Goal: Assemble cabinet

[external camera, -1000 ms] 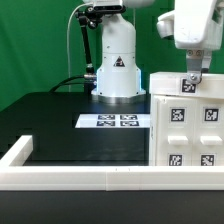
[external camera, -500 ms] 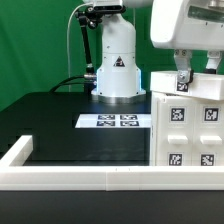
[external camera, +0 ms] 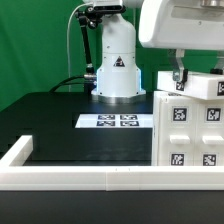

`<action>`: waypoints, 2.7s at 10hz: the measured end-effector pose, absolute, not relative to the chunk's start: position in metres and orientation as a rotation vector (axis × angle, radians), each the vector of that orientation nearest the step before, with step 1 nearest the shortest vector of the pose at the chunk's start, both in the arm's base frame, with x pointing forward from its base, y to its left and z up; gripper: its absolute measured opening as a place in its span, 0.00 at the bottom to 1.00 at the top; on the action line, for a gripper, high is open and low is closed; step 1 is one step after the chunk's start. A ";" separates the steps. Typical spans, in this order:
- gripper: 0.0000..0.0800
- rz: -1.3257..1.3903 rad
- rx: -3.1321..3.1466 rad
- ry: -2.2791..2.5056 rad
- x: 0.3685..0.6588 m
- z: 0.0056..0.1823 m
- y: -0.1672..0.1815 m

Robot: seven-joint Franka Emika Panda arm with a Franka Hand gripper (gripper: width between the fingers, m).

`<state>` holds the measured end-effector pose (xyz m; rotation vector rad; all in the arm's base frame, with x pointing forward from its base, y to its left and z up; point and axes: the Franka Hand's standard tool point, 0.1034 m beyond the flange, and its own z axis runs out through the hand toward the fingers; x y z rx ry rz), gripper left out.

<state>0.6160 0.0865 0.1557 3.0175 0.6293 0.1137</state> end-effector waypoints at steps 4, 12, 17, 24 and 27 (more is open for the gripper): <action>0.70 0.126 3.085 0.211 0.616 0.156 0.086; 0.70 0.226 3.006 -0.902 0.616 0.155 0.082; 0.70 0.218 2.892 -1.275 0.616 0.156 0.080; 0.70 0.177 2.393 -2.128 0.610 0.157 0.082; 0.70 0.121 2.144 -2.423 0.609 0.157 0.083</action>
Offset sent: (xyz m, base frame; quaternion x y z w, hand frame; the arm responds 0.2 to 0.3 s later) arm 0.0000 0.0000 0.0000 0.0000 0.0000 0.1938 0.9810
